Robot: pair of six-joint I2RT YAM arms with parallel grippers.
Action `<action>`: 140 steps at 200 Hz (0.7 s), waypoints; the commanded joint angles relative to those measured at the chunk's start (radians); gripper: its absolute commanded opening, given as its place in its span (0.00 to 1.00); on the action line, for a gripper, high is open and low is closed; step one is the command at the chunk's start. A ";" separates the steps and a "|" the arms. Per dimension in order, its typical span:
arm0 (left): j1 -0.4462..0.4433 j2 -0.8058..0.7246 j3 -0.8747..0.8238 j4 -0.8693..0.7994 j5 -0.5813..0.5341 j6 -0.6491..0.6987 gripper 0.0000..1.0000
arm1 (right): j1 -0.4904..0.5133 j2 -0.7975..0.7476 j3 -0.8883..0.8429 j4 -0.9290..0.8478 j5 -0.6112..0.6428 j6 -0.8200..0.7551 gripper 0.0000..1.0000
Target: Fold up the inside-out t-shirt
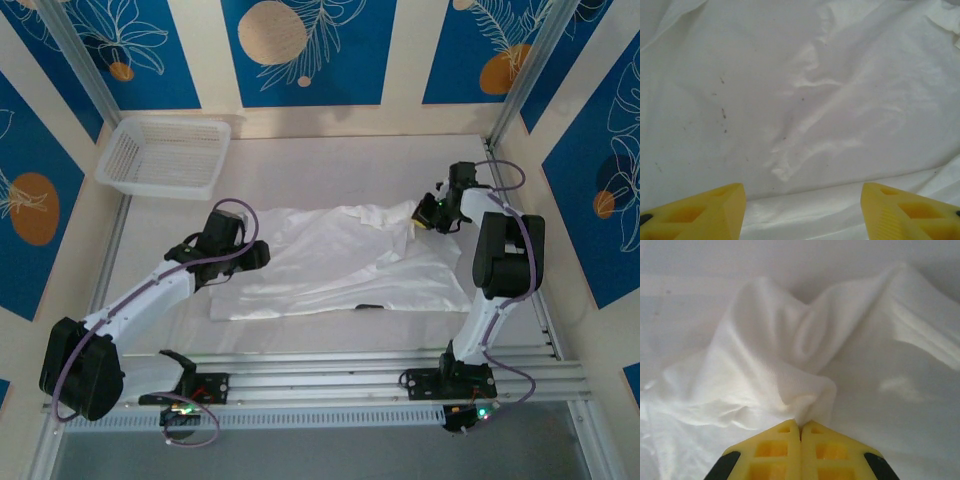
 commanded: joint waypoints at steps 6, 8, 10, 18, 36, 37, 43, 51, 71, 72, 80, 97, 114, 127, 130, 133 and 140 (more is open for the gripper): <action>0.000 -0.004 -0.009 -0.017 -0.028 0.027 0.62 | 0.028 -0.011 0.123 -0.013 -0.129 0.077 0.00; 0.000 -0.004 -0.008 -0.016 -0.028 0.029 0.62 | 0.030 -0.009 0.138 -0.012 -0.136 0.088 0.00; 0.000 -0.003 -0.006 -0.015 -0.029 0.029 0.62 | 0.031 -0.004 0.151 -0.011 -0.143 0.103 0.00; 0.000 0.005 0.000 -0.012 -0.032 0.032 0.62 | 0.038 0.018 0.217 -0.005 -0.162 0.156 0.00; 0.000 0.033 0.023 -0.006 -0.038 0.047 0.62 | 0.056 0.108 0.409 -0.006 -0.130 0.262 0.00; 0.000 0.037 0.025 -0.005 -0.037 0.047 0.62 | 0.056 0.124 0.420 -0.006 -0.125 0.262 0.00; 0.000 0.048 0.031 0.002 -0.040 0.051 0.62 | 0.059 0.159 0.495 -0.021 -0.097 0.289 0.00; -0.001 0.066 0.038 0.012 -0.041 0.057 0.62 | 0.060 0.233 0.600 -0.056 -0.059 0.305 0.00; 0.001 0.112 0.070 0.025 -0.044 0.065 0.62 | 0.052 0.419 0.901 -0.246 -0.022 0.263 0.38; 0.001 0.114 0.072 0.024 -0.044 0.065 0.62 | 0.051 0.429 0.917 -0.257 -0.021 0.259 0.39; 0.003 0.128 0.089 0.019 -0.048 0.068 0.62 | 0.045 0.479 1.019 -0.346 -0.005 0.230 0.43; 0.003 0.144 0.108 0.018 -0.062 0.074 0.63 | 0.034 0.499 1.079 -0.418 0.013 0.148 0.47; 0.003 0.163 0.125 0.018 -0.062 0.092 0.63 | 0.027 0.481 1.055 -0.470 0.049 0.038 0.47; 0.002 0.180 0.142 0.009 -0.060 0.102 0.63 | 0.030 0.456 1.000 -0.488 0.118 -0.057 0.47; 0.003 0.184 0.145 0.008 -0.059 0.104 0.63 | 0.030 0.449 0.986 -0.489 0.137 -0.076 0.47; 0.003 0.187 0.148 0.008 -0.059 0.106 0.63 | 0.031 0.443 0.970 -0.488 0.153 -0.094 0.47; 0.003 0.194 0.152 0.010 -0.058 0.109 0.63 | 0.034 0.430 0.934 -0.480 0.182 -0.136 0.47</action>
